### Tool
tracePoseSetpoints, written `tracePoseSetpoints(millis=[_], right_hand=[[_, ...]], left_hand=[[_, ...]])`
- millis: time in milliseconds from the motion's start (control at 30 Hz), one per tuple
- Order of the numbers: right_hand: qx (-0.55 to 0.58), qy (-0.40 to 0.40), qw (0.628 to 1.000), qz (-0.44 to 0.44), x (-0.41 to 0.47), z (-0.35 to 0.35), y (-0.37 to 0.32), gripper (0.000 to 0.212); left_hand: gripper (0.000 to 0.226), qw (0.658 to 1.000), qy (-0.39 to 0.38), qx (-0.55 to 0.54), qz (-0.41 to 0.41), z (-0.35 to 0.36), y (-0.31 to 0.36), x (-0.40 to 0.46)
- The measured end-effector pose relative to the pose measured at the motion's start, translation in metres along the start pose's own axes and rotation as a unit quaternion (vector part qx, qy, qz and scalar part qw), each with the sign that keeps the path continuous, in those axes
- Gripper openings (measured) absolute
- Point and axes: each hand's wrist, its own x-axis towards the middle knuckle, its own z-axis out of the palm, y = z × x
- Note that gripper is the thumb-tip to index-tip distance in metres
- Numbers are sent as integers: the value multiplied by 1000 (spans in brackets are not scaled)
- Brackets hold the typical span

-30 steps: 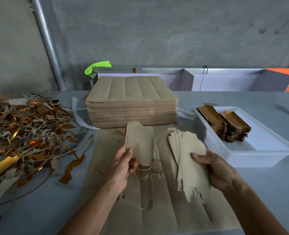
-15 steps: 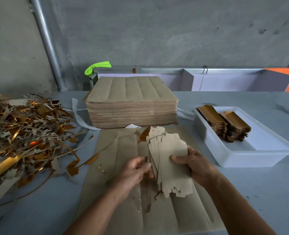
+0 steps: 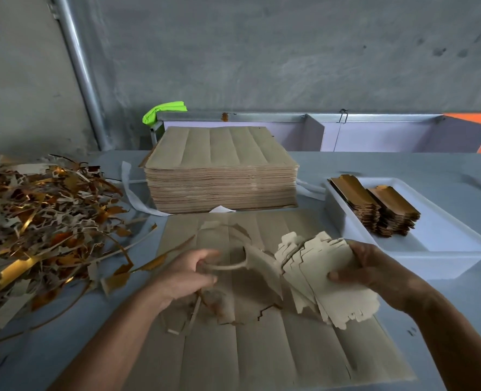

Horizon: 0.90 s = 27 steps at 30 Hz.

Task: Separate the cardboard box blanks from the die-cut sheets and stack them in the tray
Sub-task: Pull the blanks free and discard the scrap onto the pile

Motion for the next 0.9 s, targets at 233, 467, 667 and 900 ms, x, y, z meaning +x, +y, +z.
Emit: tracePoseSetpoints(millis=[233,467,667,900], right_hand=[[-25,-20,999,16,4,11,0,34],[-48,1,997,52,9,15,7,36],[-75,-30,995,64,15,22,5,36],[-136,-63,987,55,21,30,3,38]], left_hand=[[58,972,-120,-198,-37,1,23,11],[70,972,-87,-124,-182,42,32,39],[42,916,-128,-293,-241,67,42,50],[34,915,-42,-301,-263,80,51,53]])
